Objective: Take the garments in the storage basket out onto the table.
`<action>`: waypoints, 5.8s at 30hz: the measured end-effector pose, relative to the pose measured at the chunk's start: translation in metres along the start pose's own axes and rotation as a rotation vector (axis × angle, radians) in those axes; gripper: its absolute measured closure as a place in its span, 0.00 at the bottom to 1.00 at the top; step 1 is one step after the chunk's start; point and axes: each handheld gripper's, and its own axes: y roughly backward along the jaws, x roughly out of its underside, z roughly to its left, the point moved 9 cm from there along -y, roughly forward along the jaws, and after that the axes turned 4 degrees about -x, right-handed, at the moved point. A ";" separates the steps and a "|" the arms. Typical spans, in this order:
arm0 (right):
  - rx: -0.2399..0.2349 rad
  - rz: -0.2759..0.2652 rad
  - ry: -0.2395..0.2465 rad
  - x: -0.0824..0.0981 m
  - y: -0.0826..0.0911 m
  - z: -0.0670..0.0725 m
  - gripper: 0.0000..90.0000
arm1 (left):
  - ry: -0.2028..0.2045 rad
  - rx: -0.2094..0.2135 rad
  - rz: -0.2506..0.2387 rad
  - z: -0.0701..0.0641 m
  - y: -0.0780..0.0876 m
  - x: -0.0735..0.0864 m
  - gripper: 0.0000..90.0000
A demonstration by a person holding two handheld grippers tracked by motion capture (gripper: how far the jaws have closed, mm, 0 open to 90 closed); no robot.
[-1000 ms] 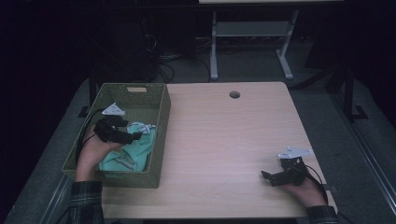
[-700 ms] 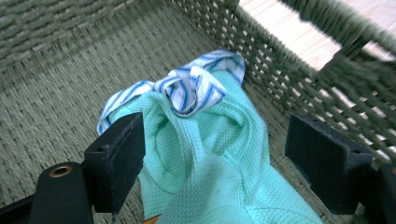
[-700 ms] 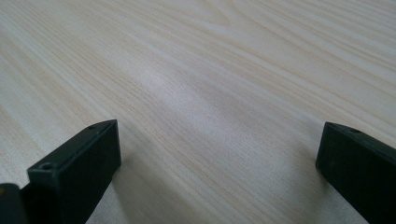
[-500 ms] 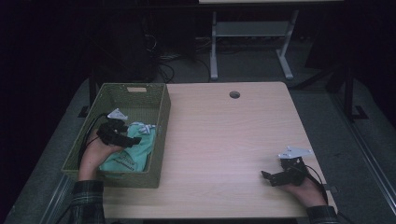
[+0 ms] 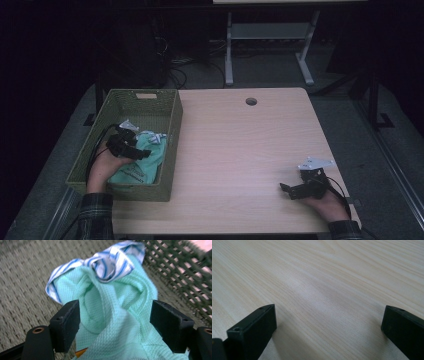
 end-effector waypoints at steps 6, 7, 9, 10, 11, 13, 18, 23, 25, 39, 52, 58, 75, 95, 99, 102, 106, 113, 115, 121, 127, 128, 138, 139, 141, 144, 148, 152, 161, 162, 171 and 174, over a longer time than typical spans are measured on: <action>0.000 0.000 0.000 0.000 0.000 0.000 0.00 | 0.005 -0.004 0.037 0.002 -0.003 0.005 0.34; 0.000 0.000 0.000 0.000 0.000 0.000 0.00 | 0.016 -0.002 0.036 0.001 -0.004 0.005 0.36; 0.000 0.000 0.000 0.000 0.000 0.000 0.00 | 0.021 0.003 0.045 0.001 -0.004 0.006 0.39; 0.000 0.000 -0.001 0.000 0.000 0.000 0.00 | 0.027 0.006 0.050 0.001 -0.004 0.007 0.41; 0.000 0.001 0.000 0.000 0.000 0.000 0.00 | 0.027 0.006 0.054 0.001 -0.005 0.007 0.43; 0.000 0.000 0.000 0.000 0.000 0.000 0.00 | 0.034 0.011 0.062 0.001 -0.005 0.008 0.47; 0.000 0.000 0.000 0.000 0.000 0.000 0.00 | 0.045 0.035 0.079 -0.002 -0.006 0.010 0.58; 0.000 0.000 0.000 0.000 0.000 0.000 0.00 | 0.071 0.047 0.086 -0.001 -0.004 0.010 0.73; 0.000 -0.001 0.000 0.000 0.000 0.000 0.00 | 0.086 0.055 0.096 -0.002 -0.004 0.011 0.77; 0.000 0.000 0.000 0.000 0.000 0.000 0.00 | 0.124 0.103 0.059 -0.001 0.009 0.006 0.96; 0.001 0.000 0.000 0.000 0.000 0.000 0.00 | 0.159 0.137 -0.138 -0.003 0.043 -0.020 0.96; 0.001 0.000 0.000 0.000 0.000 0.000 0.00 | 0.167 0.169 -0.203 -0.007 0.055 -0.030 0.96; 0.001 0.000 -0.003 0.000 0.000 0.000 0.00 | 0.162 0.183 -0.294 -0.009 0.082 -0.048 0.96; 0.005 -0.002 -0.003 0.000 0.000 0.000 0.00 | 0.086 0.174 -0.388 -0.018 0.130 -0.096 0.96; 0.006 -0.001 -0.004 0.000 0.000 0.000 0.00 | 0.070 0.189 -0.408 -0.023 0.135 -0.107 0.96; 0.006 -0.001 -0.005 0.000 0.000 0.000 0.00 | 0.058 0.194 -0.418 -0.028 0.138 -0.115 0.96; 0.004 0.000 -0.006 0.000 0.000 0.000 0.00 | 0.036 0.191 -0.428 -0.034 0.144 -0.125 0.96; 0.004 0.000 -0.007 0.000 0.000 0.000 0.00 | -0.001 0.218 -0.456 -0.048 0.151 -0.144 0.96; 0.004 0.000 -0.007 0.000 0.000 0.000 0.00 | -0.009 0.230 -0.464 -0.054 0.151 -0.150 0.96; 0.004 0.000 -0.007 0.000 0.000 0.000 0.00 | -0.042 0.268 -0.474 -0.072 0.145 -0.165 0.96; 0.004 0.000 -0.007 0.000 0.000 0.000 0.00 | -0.071 0.301 -0.473 -0.093 0.135 -0.178 0.96; 0.004 0.000 -0.007 0.000 0.000 0.000 0.00 | -0.079 0.305 -0.469 -0.097 0.133 -0.180 0.96; 0.004 0.000 -0.008 0.000 0.000 0.000 0.00 | -0.137 0.344 -0.455 -0.130 0.120 -0.194 0.96; 0.004 0.000 -0.008 0.000 0.000 0.000 0.00 | -0.140 0.347 -0.458 -0.132 0.120 -0.196 0.96; 0.004 0.000 -0.009 0.000 0.000 0.000 0.00 | -0.153 0.356 -0.458 -0.140 0.118 -0.199 0.96; 0.003 0.000 -0.009 0.000 0.000 0.000 0.00 | -0.166 0.371 -0.461 -0.151 0.115 -0.202 0.96; 0.004 0.000 -0.008 0.000 0.000 0.000 0.00 | -0.184 0.385 -0.451 -0.165 0.108 -0.203 0.96; 0.003 0.000 -0.008 0.000 0.000 0.000 0.00 | -0.193 0.409 -0.446 -0.178 0.098 -0.202 0.96; 0.003 0.000 -0.009 0.000 0.000 0.000 0.00 | -0.186 0.446 -0.433 -0.200 0.074 -0.200 0.96; 0.003 0.000 -0.008 0.000 0.000 0.000 0.00 | -0.186 0.451 -0.431 -0.203 0.071 -0.199 0.96; 0.003 0.000 -0.009 0.000 0.000 0.000 0.00 | -0.189 0.452 -0.385 -0.222 0.045 -0.190 0.96; 0.003 0.000 -0.008 0.000 0.000 0.000 0.00 | -0.187 0.465 -0.375 -0.227 0.038 -0.186 0.96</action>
